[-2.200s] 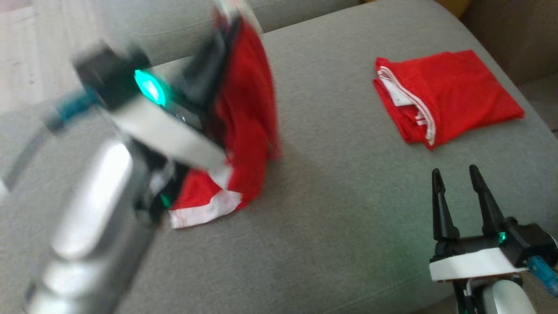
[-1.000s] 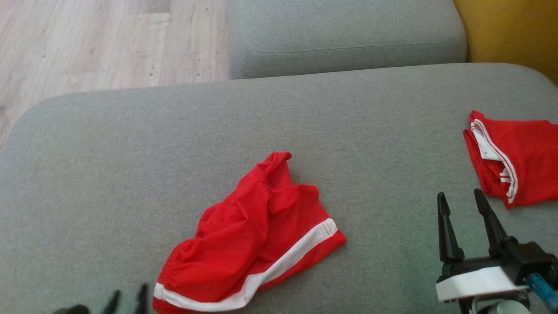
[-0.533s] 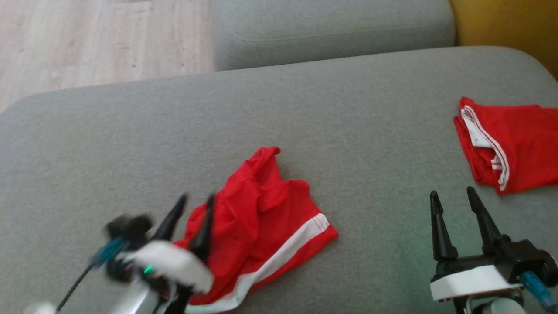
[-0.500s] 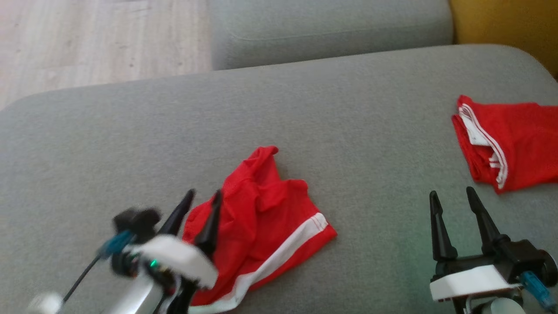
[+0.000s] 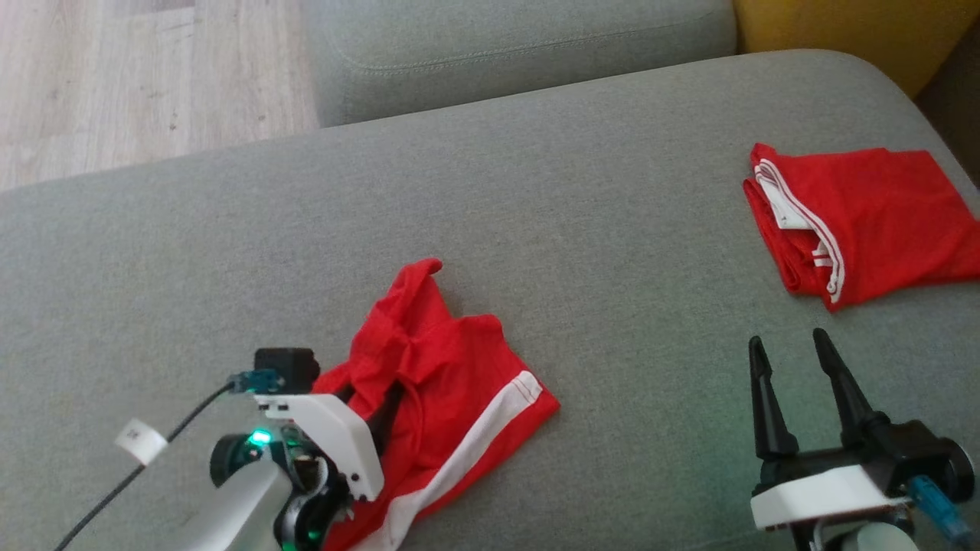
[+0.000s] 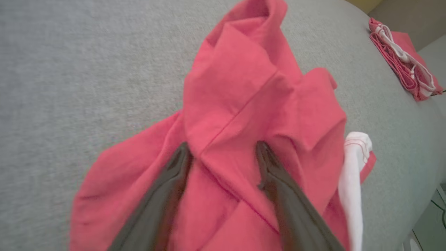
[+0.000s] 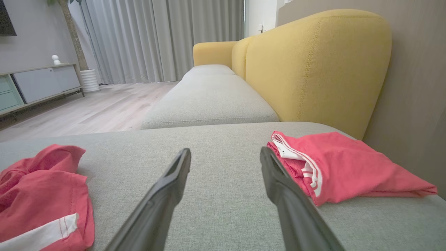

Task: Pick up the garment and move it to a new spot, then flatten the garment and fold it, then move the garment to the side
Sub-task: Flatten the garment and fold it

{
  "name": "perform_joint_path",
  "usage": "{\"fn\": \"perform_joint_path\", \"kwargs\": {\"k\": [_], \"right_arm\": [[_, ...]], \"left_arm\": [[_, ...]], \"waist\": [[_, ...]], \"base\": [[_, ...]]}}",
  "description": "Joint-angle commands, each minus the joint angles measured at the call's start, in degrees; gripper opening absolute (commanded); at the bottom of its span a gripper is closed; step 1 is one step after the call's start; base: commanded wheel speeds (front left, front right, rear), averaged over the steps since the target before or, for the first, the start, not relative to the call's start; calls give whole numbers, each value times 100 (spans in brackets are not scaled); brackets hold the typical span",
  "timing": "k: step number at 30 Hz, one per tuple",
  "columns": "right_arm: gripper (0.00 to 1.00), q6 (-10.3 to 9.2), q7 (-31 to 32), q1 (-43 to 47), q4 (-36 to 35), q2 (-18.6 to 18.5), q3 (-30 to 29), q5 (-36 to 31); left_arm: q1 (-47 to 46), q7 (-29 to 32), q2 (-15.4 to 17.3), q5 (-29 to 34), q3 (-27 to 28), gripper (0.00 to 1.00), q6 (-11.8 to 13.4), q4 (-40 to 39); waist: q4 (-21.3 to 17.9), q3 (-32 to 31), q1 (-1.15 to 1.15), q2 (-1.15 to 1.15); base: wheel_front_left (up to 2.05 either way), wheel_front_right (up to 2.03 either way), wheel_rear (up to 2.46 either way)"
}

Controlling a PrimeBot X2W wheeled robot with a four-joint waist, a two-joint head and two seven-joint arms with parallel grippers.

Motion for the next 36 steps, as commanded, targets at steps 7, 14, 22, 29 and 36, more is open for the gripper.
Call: {"fn": "perform_joint_path", "kwargs": {"k": [7,14,22,29,36], "right_arm": [[100,41,-62,-168,-148,-38,113,-31],[100,41,-62,-94,-156,-38,66,-26],[100,41,-62,-71,-168,-38,62,-35],[100,41,-62,-96,-188,-38,73,-5],[100,41,-62,-172,-181,-38,124,-7]], "left_arm": [[-400,-662,-178,77,149,0,-385,229],[-511,-1753,-222,504,301,0,-148,-167],[-234,-2144,-159,1044,32,0,245,-898],[93,-2419,-139,1442,-210,0,608,-1135],[-308,-2619,-94,1448,-54,0,444,-502]], "waist": [[-53,-101,0,0],[10,-189,0,0],[15,-235,0,0],[-70,-200,0,0],[-219,-94,0,0]], "base": [[0,0,0],[0,0,0],[0,0,0],[0,0,0],[0,0,0]]}}
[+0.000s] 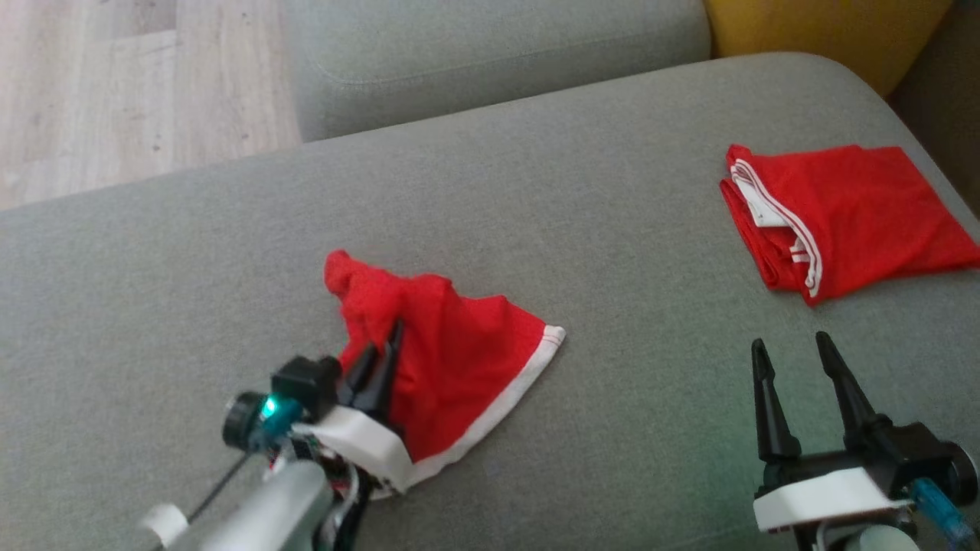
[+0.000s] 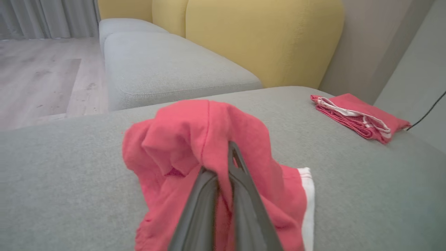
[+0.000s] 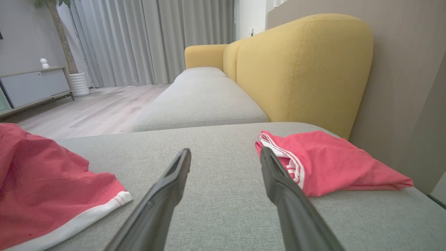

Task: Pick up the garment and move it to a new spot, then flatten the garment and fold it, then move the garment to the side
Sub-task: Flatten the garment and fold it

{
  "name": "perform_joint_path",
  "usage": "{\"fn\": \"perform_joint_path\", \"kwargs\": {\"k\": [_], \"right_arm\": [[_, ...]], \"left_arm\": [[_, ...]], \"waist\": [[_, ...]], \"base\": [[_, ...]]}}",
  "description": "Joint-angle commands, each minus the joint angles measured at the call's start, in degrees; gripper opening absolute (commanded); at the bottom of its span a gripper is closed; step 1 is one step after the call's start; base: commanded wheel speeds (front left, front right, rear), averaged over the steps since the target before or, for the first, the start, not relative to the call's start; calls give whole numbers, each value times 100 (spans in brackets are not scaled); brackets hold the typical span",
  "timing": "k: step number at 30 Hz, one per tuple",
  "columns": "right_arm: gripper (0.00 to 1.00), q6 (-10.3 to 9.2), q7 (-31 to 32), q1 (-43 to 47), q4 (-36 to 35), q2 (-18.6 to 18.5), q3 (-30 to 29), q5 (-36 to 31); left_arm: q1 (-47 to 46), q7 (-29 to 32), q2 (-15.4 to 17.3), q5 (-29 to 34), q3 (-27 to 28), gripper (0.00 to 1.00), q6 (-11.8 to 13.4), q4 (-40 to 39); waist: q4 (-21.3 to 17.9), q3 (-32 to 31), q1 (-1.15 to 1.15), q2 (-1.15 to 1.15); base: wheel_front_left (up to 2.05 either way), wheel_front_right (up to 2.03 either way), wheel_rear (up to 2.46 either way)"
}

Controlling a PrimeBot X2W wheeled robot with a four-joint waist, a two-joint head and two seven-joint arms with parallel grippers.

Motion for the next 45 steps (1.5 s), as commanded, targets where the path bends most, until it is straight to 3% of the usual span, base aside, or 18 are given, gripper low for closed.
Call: {"fn": "perform_joint_path", "kwargs": {"k": [1,12,19,20,21,22,28,36,45], "right_arm": [[100,41,-62,-226,-192,-38,152,15],[100,41,-62,-393,-176,-38,223,22],[100,41,-62,-388,-156,-38,211,10],[100,41,-62,-380,-143,-38,212,6],[100,41,-62,-372,-132,-38,211,4],[100,41,-62,-366,-126,-38,209,4],[100,41,-62,-348,-147,-38,150,7],[100,41,-62,-278,-216,-38,-139,-43],[100,41,-62,-247,-221,-38,-462,-117]], "left_arm": [[-540,-105,159,44,284,0,-43,65],[-1715,-382,289,327,523,0,-503,1653],[-2057,-418,278,553,762,0,-624,2211],[-2030,-419,246,561,752,36,-666,2331],[-2009,-419,208,545,779,62,-681,2430],[-1983,-420,170,530,819,100,-679,2507],[-1792,-420,8,459,1105,100,-666,2572],[-513,-421,-149,639,2248,100,-302,970],[1356,-421,-369,1384,2915,100,-297,-813]], "waist": [[-60,78,0,0],[-395,364,0,0],[-490,379,0,0],[-493,363,0,0],[-494,349,0,0],[-491,338,0,0],[-401,260,0,0],[-59,20,0,0],[494,-158,0,0]], "base": [[0,0,0],[0,0,0],[0,0,0],[0,0,0],[0,0,0],[0,0,0],[0,0,0],[0,0,0],[0,0,0]]}}
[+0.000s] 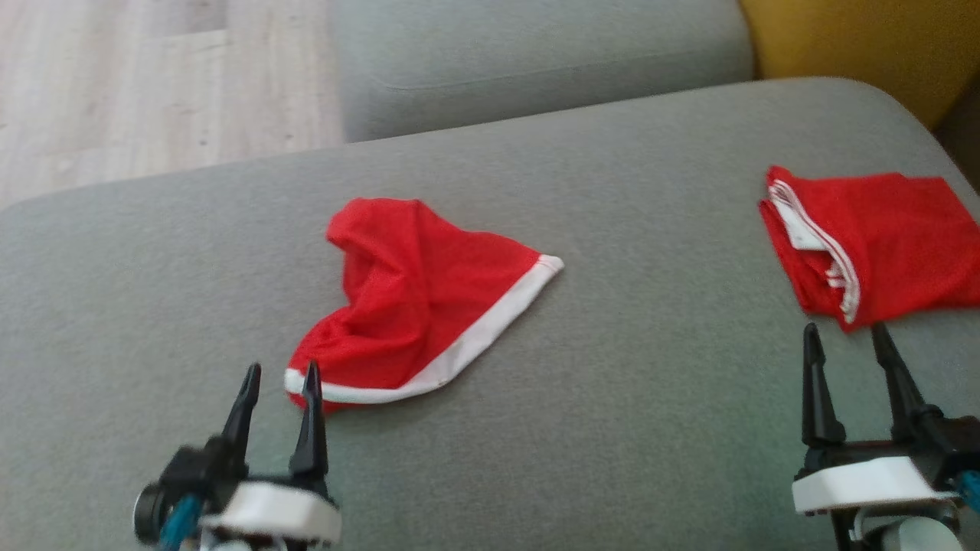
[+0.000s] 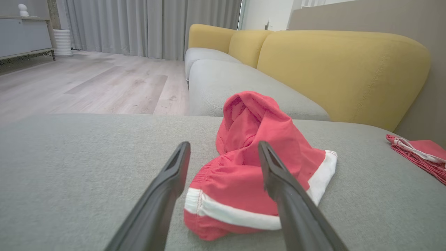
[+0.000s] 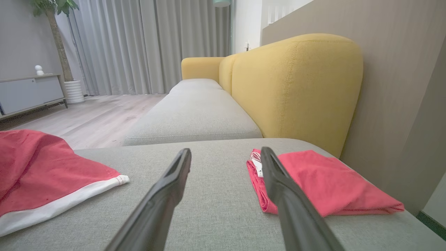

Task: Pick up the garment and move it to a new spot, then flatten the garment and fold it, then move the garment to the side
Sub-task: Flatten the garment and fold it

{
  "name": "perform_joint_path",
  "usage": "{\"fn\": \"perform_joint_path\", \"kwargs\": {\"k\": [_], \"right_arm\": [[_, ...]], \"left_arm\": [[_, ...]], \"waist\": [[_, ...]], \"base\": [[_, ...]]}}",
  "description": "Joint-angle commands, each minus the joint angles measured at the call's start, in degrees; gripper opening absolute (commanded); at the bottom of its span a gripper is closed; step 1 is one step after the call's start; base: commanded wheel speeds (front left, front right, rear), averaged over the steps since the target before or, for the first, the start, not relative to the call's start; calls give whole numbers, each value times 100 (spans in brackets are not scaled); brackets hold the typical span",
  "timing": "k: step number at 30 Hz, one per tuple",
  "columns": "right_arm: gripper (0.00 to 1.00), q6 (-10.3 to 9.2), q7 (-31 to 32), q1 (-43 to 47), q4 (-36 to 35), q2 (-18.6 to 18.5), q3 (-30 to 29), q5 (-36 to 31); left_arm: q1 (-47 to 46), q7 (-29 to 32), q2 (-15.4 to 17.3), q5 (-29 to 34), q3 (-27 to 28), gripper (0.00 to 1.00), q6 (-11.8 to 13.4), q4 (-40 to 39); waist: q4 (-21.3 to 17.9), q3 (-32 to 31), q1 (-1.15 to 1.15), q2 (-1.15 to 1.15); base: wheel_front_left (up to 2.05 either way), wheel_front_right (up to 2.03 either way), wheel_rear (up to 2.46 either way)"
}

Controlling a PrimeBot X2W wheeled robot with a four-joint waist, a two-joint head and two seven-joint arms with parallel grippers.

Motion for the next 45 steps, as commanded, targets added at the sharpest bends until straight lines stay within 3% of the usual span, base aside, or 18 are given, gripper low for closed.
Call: {"fn": "perform_joint_path", "kwargs": {"k": [1,10,19,45], "right_arm": [[100,41,-62,-132,-183,-38,88,-51],[100,41,-62,-14,53,-38,212,133],[100,41,-62,91,348,-38,377,268],[100,41,-62,26,488,-38,499,284]], "left_arm": [[-83,-70,0,126,324,100,-20,-341],[905,-70,-331,744,1010,100,-521,-1061],[1089,-70,-549,1070,1541,100,-810,-965],[975,-70,-692,1363,1884,100,-965,-410]], "waist": [[179,-68,1,0],[516,-182,1,0],[539,-197,1,0],[562,-191,1,0]], "base": [[0,0,0],[0,0,0],[0,0,0],[0,0,0]]}}
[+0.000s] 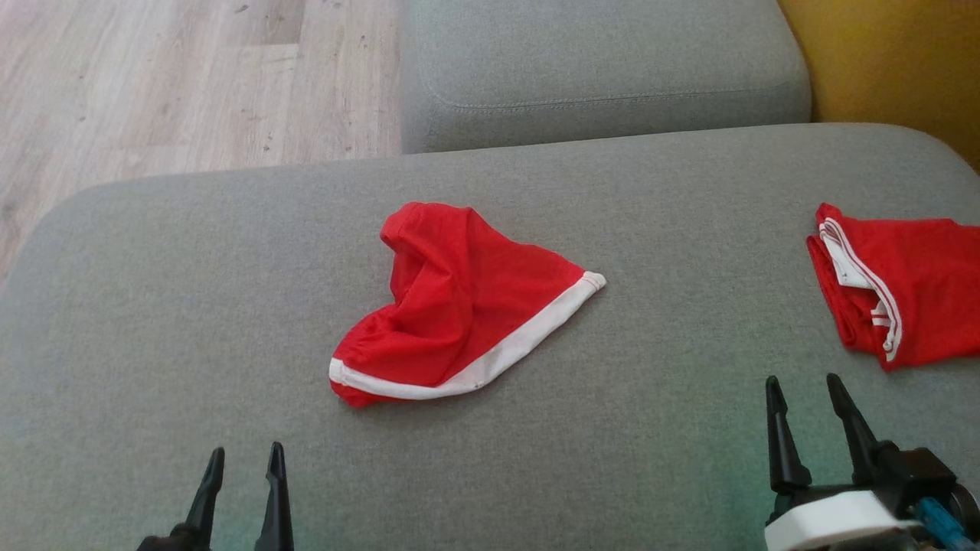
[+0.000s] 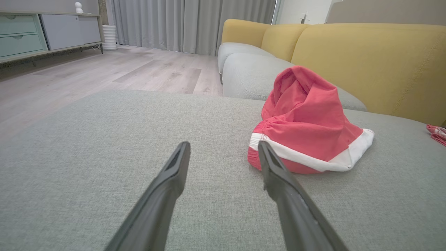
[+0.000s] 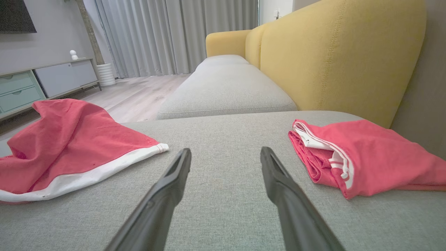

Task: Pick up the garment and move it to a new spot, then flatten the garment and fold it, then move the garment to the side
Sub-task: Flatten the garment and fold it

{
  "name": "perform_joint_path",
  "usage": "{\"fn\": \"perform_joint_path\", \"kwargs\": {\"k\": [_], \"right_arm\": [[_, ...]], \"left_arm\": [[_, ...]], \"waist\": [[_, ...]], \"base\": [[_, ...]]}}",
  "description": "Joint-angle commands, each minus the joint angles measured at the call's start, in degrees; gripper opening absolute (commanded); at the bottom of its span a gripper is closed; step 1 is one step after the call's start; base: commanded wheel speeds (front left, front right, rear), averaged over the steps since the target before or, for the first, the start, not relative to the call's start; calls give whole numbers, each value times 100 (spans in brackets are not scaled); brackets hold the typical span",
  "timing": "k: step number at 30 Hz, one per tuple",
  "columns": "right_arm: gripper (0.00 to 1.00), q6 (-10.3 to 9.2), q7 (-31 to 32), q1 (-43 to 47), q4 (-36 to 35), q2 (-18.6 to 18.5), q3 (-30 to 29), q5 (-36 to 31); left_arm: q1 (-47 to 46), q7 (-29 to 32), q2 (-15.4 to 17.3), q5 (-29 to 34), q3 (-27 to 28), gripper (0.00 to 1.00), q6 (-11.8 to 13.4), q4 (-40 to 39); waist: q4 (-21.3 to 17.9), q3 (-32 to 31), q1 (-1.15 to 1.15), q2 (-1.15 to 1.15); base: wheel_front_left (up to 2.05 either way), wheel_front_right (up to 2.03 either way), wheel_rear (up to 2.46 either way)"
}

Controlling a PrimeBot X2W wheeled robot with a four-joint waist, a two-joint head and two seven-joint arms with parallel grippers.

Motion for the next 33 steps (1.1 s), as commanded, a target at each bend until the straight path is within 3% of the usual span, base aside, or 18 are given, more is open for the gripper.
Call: {"fn": "perform_joint_path", "kwargs": {"k": [1,15,21,25,33], "right_arm": [[100,41,-62,-204,-156,-38,153,14],[100,41,-62,-330,-274,-38,121,106],[100,41,-62,-1110,-256,-38,200,286],[100,41,136,-1815,85,-38,414,203],[100,41,1341,-3417,1414,-38,1141,50]], "left_arm": [[-273,-70,-13,47,210,100,-9,-147],[-426,-70,-24,59,180,100,-31,-95],[-1100,189,28,-104,-181,100,-37,135],[-1642,581,110,-279,-454,100,-39,189],[-2784,1559,351,-887,-957,100,-40,434]], "waist": [[-6,0,0,0],[16,91,0,0],[121,622,0,0],[202,980,0,0],[489,1715,0,0]], "base": [[0,0,0],[0,0,0],[0,0,0],[0,0,0],[0,0,0]]}}
